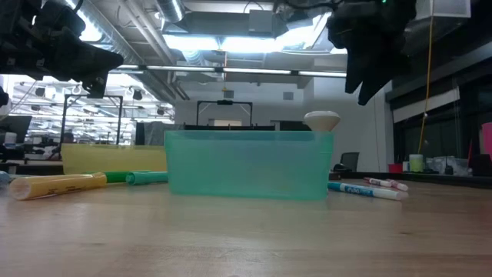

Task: Pick & Place Markers
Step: Put the purple marker pen into the yellow bin

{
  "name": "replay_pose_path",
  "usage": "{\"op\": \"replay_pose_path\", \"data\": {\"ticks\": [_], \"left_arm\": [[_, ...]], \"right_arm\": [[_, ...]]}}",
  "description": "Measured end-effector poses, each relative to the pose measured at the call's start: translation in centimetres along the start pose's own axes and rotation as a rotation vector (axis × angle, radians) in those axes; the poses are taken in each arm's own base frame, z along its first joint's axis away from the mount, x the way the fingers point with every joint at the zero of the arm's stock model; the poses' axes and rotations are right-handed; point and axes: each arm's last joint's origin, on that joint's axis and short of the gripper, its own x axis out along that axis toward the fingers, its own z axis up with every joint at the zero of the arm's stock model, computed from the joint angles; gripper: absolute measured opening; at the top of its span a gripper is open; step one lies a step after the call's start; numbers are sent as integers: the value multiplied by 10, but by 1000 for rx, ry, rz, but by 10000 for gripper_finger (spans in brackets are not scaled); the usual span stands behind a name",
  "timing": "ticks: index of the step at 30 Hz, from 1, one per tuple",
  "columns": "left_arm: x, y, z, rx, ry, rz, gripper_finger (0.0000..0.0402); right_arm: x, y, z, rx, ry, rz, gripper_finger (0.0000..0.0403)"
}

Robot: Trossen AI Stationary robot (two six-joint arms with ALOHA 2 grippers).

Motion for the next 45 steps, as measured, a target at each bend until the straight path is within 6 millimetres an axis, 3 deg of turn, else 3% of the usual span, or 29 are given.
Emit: {"op": "replay_pose_path", "data": {"ticks": [14, 32, 45], "left_arm": [[0, 0, 0, 0, 0, 0, 13], [0, 0, 0, 0, 0, 0, 12], [0, 0, 0, 0, 0, 0, 13]], "right_arm": [[4, -17, 12, 79, 12, -60, 237], [35, -58, 4, 412, 146, -189, 237], [40, -91, 22, 596, 126, -267, 237]]}}
